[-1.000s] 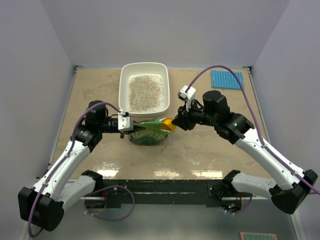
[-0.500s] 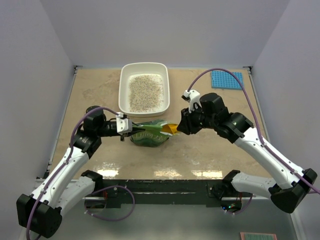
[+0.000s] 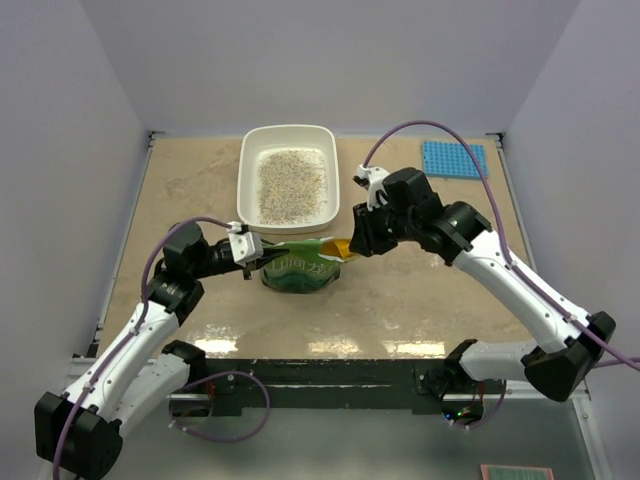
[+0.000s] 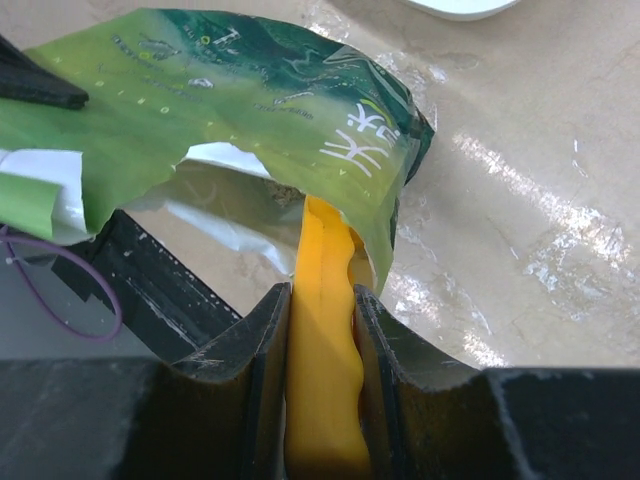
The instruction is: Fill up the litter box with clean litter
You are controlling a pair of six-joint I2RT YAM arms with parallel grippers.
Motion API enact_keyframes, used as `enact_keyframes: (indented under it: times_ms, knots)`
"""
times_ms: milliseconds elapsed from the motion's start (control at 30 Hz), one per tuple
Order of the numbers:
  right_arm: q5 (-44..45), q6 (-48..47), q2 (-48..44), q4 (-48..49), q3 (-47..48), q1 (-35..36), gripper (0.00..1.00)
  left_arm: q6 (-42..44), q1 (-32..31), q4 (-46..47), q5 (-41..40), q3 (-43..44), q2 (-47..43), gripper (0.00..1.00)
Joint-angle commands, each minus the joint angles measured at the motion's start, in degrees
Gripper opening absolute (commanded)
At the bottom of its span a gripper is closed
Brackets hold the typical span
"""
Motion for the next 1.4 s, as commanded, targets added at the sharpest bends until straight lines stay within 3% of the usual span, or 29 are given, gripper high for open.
enact_keyframes:
  times_ms: [0, 267, 600, 700, 933, 1100, 1367]
  knots:
    - [5.79, -0.44, 5.69, -5.24, 6.74, -0.72, 0.00, -3.59, 0.32, 9.39, -4.11, -2.22, -3.10, 0.00]
    - [-1.39, -1.06, 15.53, -5.52, 9.58, -0.64, 0.00, -5.26, 0.32, 12.21, -5.08, -5.12, -4.68, 0.00]
    - [-20.82, 2.97, 17.14, 6.34, -2.44, -2.91, 0.00, -0.17, -2.14, 7.73, -3.93, -6.36, -9.16, 0.00]
    - [-28.45, 5.88, 15.12, 12.31, -8.42, -5.63, 0.00, 1.76, -3.63, 5.53, -4.63, -6.36, -10.04, 0.00]
    - [-42.54, 20.11, 11.16, 40.08, -25.83, -8.81, 0.00, 5.11, -4.43, -0.96, -3.84, -3.81, -10.22, 0.00]
    - [-45.80, 29.87, 8.34, 54.05, -32.17, -8.90, 0.00, 7.05, -4.43, -8.53, -5.07, -0.39, -9.61, 0.00]
    - [-42.65, 42.26, -2.53, 64.61, -42.44, -10.21, 0.00, 7.48, -4.43, -12.13, -6.13, -1.08, -12.50, 0.00]
